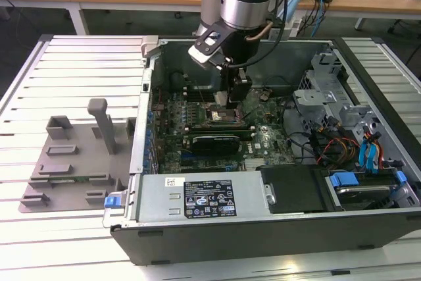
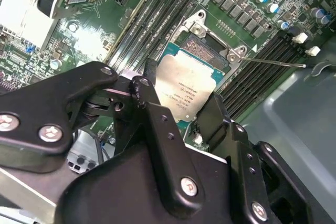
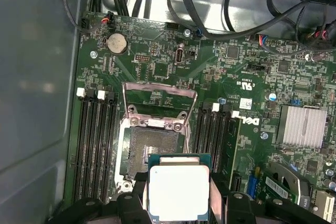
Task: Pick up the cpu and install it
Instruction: 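Place the cpu into insertion slot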
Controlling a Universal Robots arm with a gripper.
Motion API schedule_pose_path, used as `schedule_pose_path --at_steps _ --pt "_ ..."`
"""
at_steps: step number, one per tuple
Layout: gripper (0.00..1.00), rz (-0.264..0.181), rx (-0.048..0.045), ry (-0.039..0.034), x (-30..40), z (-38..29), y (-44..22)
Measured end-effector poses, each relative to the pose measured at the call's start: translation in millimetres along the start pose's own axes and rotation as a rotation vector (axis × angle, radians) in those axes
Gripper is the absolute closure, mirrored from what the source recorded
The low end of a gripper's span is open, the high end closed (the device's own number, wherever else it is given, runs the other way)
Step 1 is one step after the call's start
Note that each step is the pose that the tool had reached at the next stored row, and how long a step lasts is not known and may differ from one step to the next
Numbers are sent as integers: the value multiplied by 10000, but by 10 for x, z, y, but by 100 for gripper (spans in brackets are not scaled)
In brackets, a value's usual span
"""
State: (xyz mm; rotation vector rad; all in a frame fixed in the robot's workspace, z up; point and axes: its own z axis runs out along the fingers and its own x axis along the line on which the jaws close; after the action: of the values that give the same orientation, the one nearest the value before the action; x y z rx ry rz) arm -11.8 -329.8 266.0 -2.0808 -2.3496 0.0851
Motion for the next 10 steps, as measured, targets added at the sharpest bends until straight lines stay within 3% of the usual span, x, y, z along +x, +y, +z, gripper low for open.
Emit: schedule_pose_path --at_steps 10 --pt "45 0 0 0 6 136 6"
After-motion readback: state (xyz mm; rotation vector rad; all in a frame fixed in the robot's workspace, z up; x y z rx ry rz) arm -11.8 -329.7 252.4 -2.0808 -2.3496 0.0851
